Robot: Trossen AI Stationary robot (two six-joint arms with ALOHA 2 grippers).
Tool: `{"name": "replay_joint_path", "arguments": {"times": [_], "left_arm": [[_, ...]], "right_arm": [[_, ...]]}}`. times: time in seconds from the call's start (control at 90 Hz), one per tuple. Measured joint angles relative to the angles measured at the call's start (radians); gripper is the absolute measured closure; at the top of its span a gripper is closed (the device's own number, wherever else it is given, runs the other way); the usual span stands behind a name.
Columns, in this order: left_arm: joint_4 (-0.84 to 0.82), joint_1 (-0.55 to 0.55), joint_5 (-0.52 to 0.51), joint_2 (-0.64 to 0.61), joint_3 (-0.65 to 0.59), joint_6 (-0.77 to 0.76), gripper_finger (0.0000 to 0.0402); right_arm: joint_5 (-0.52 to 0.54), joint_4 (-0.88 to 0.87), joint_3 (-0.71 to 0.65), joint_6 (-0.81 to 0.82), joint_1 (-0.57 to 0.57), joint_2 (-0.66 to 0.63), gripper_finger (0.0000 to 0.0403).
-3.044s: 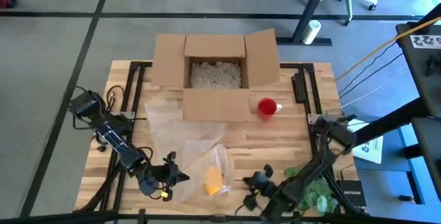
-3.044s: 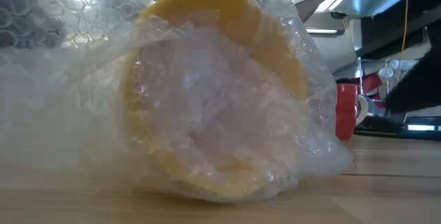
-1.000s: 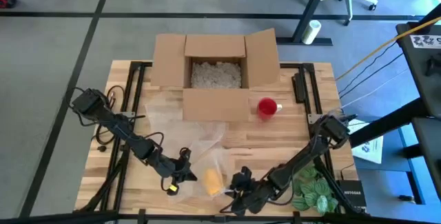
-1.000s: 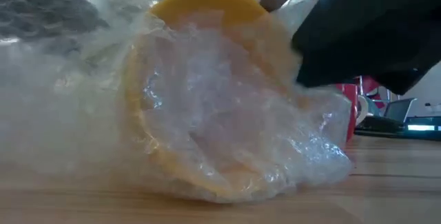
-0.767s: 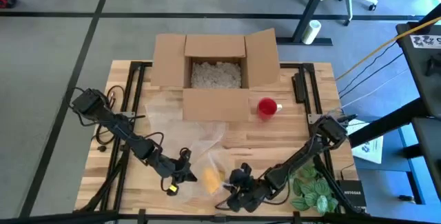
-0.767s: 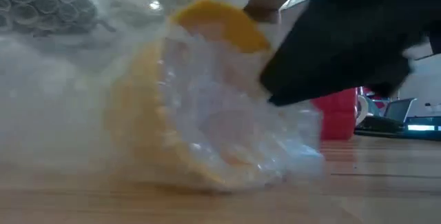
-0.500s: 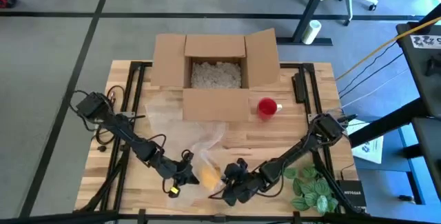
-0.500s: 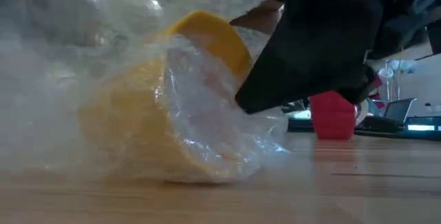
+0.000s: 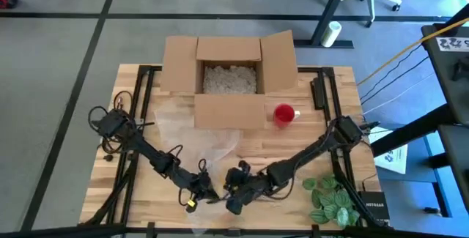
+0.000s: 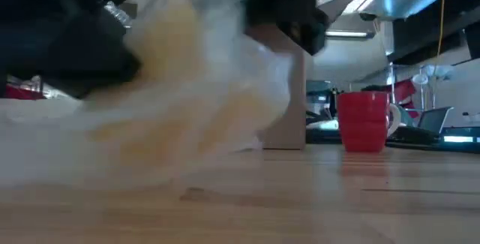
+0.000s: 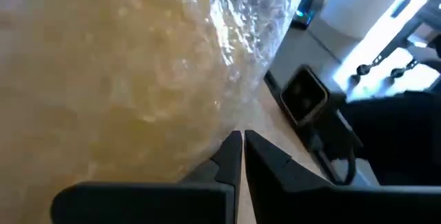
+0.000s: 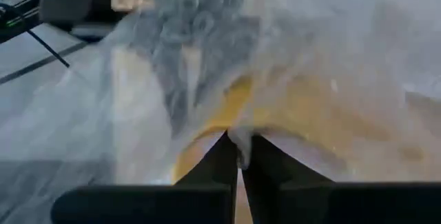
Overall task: Wrap mug
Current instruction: Wrap the yellow mug using the bubble wrap
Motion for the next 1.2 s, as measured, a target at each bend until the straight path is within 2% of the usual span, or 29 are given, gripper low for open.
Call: {"name": "replay_joint_path", "arguments": {"times": [0.156,0.311,0.444,0.622,0.767,0.9,1.022,1.2], "left_arm": [[0.058,0.040,-0.006,-0.002,0.030,0.058,0.0401],[0.031,0.047,0.027,-0.017,0.026,0.005,0.0401],[-0.106,0.024,0.045,-0.069,0.019,-0.040,0.0401],[-0.270,-0.022,0.028,-0.230,0.019,0.000,0.0401],[-0.527,-0.069,-0.073,-0.389,0.019,-0.024,0.0402],[-0.745,-0.140,-0.194,-0.493,0.019,-0.114,0.0402],[-0.865,-0.205,-0.273,-0.525,0.019,-0.219,0.0402],[-0.923,-0.267,-0.357,-0.522,0.019,-0.304,0.0402]], "right_arm": [[-0.105,-0.060,0.025,0.003,-0.054,0.000,0.0402],[-0.177,-0.063,0.026,0.012,-0.087,0.000,0.0403],[-0.197,-0.057,0.026,0.006,-0.092,0.000,0.0403],[-0.226,-0.050,0.026,0.004,-0.094,0.000,0.0403],[-0.241,-0.037,0.026,0.004,-0.104,0.000,0.0403],[-0.259,0.009,0.026,0.003,-0.123,0.000,0.0403],[-0.282,0.032,0.026,0.000,-0.143,0.000,0.0403],[-0.320,0.069,0.025,-0.024,-0.158,0.001,0.0403]]}}
